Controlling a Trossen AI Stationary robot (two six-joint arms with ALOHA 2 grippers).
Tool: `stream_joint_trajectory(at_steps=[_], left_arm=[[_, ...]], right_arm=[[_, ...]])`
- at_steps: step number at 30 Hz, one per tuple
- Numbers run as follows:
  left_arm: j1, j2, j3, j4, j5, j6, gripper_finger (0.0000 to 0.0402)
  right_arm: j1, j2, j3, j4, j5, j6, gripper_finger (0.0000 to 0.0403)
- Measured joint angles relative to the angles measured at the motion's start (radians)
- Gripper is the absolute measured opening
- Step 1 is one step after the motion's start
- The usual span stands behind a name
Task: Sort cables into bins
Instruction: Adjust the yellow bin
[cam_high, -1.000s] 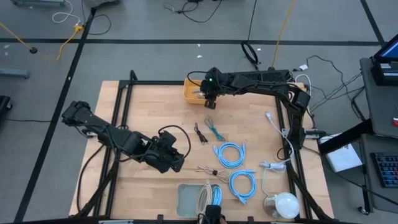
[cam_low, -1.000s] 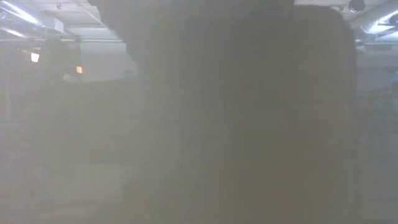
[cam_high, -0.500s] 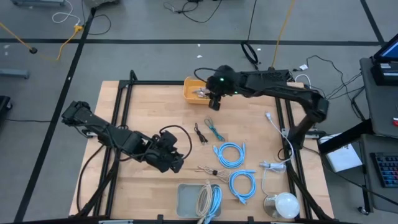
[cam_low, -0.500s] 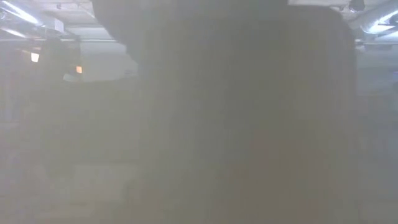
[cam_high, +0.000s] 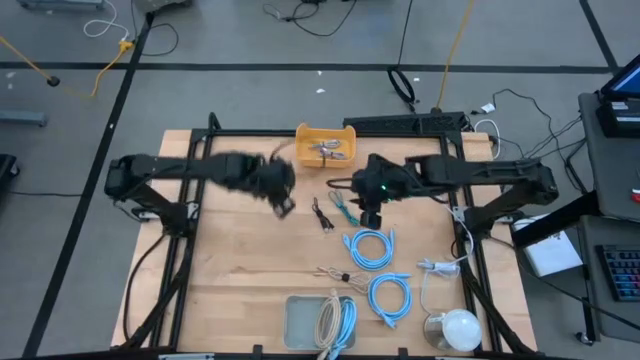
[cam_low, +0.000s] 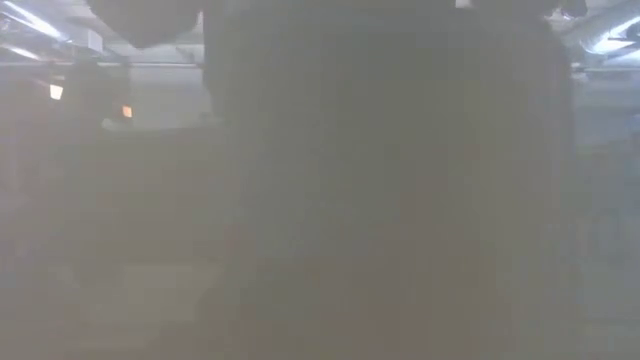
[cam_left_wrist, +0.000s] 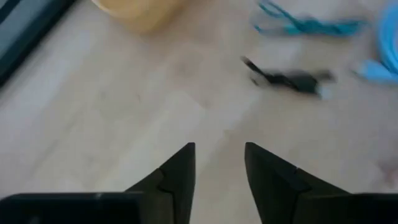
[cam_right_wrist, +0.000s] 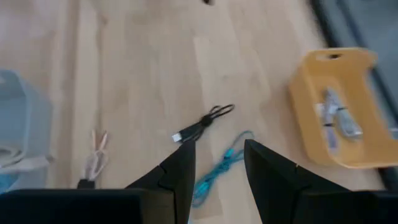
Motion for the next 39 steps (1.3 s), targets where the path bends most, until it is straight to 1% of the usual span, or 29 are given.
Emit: stream_joint_trajectory(at_steps=[2, 3, 6, 9, 11, 13, 15, 17, 19, 23, 25, 26, 30, 33, 34, 36, 39], left_arm=[[0.115, 0.0, 0.0, 0.079, 0.067, 0.081, 0.0122], [0.174, 0.0, -0.002, 0.141, 0.116, 0.115, 0.0116], [0.342, 0.0, -0.022, 0.347, 0.292, 0.163, 0.01], [0.475, 0.0, -0.033, 0.52, 0.473, 0.22, 0.0095], [0.529, 0.014, -0.025, 0.549, 0.567, 0.287, 0.0095], [0.56, 0.036, -0.018, 0.524, 0.611, 0.373, 0.0099], [0.572, 0.067, -0.01, 0.484, 0.614, 0.464, 0.0106], [0.576, 0.112, 0.017, 0.469, 0.624, 0.541, 0.0116], [0.584, 0.174, 0.057, 0.412, 0.641, 0.622, 0.0127], [0.582, 0.32, 0.193, 0.28, 0.625, 0.814, 0.0147], [0.574, 0.395, 0.274, 0.222, 0.581, 0.921, 0.0153], [0.571, 0.426, 0.302, 0.224, 0.563, 0.941, 0.0155], [0.595, 0.449, 0.37, 0.248, 0.568, 0.988, 0.0156], [0.6, 0.466, 0.386, 0.25, 0.456, 1.089, 0.0156], [0.603, 0.475, 0.381, 0.245, 0.442, 1.108, 0.0157], [0.611, 0.481, 0.375, 0.218, 0.438, 1.134, 0.0157], [0.613, 0.482, 0.387, 0.251, 0.446, 1.145, 0.0157]], right_arm=[[0.029, -0.025, 0.0, -0.042, 0.063, 0.035, 0.0132], [0.039, -0.033, 0.0, -0.063, 0.089, 0.055, 0.0132], [0.051, -0.07, -0.011, -0.084, 0.153, 0.117, 0.0132], [0.045, -0.125, -0.062, -0.063, 0.187, 0.17, 0.0132], [0.033, -0.161, -0.111, -0.021, 0.182, 0.192, 0.0132], [0.02, -0.195, -0.165, 0.031, 0.182, 0.199, 0.0132], [-0.001, -0.229, -0.216, 0.094, 0.183, 0.2, 0.0132], [-0.028, -0.255, -0.257, 0.146, 0.176, 0.208, 0.0132], [-0.054, -0.271, -0.288, 0.18, 0.178, 0.219, 0.0132], [-0.113, -0.292, -0.335, 0.228, 0.178, 0.229, 0.0132], [-0.142, -0.292, -0.354, 0.254, 0.175, 0.251, 0.0132], [-0.155, -0.29, -0.36, 0.265, 0.169, 0.267, 0.0132], [-0.198, -0.284, -0.377, 0.325, 0.151, 0.311, 0.0132], [-0.225, -0.283, -0.407, 0.393, 0.151, 0.309, 0.0132], [-0.237, -0.283, -0.418, 0.426, 0.149, 0.309, 0.0132], [-0.257, -0.283, -0.438, 0.471, 0.14, 0.309, 0.0132], [-0.294, -0.282, -0.454, 0.507, 0.091, 0.307, 0.0132]])
